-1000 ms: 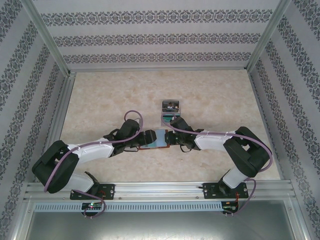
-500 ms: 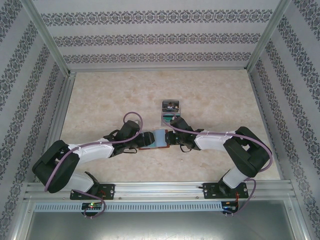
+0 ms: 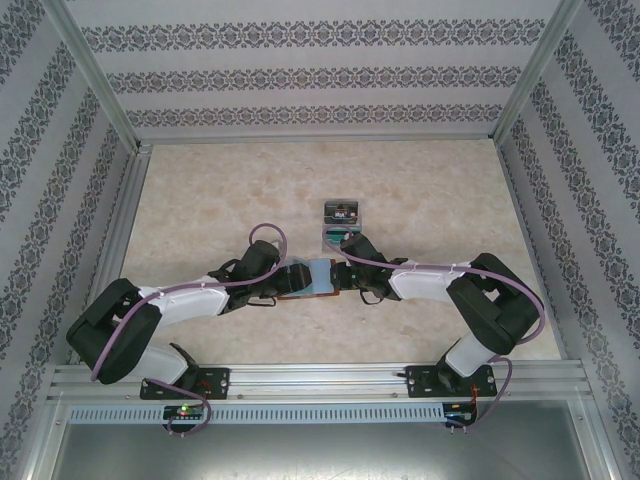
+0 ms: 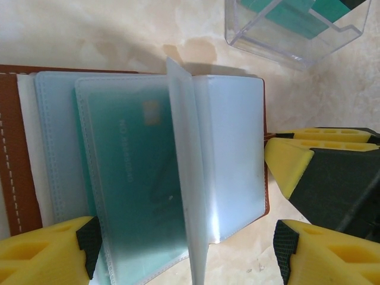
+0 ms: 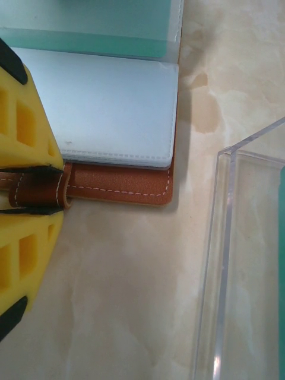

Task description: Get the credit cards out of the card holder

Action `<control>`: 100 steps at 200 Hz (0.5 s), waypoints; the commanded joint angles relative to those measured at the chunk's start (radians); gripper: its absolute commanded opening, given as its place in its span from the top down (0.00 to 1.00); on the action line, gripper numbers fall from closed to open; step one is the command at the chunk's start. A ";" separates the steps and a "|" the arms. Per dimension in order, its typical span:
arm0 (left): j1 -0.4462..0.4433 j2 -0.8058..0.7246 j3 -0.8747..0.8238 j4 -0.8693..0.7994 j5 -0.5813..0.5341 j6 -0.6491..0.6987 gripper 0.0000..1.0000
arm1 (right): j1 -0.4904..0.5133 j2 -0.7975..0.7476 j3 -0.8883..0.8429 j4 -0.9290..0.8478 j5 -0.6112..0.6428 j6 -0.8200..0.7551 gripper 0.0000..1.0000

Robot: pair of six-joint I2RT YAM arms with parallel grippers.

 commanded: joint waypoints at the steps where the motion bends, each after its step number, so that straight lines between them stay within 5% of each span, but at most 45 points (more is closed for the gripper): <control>1: 0.009 -0.003 0.011 0.055 0.034 0.011 0.22 | 0.003 0.024 -0.009 -0.003 -0.003 0.004 0.76; 100: -0.001 0.080 0.035 0.147 0.128 0.018 0.01 | 0.004 0.024 -0.009 -0.003 -0.002 0.004 0.76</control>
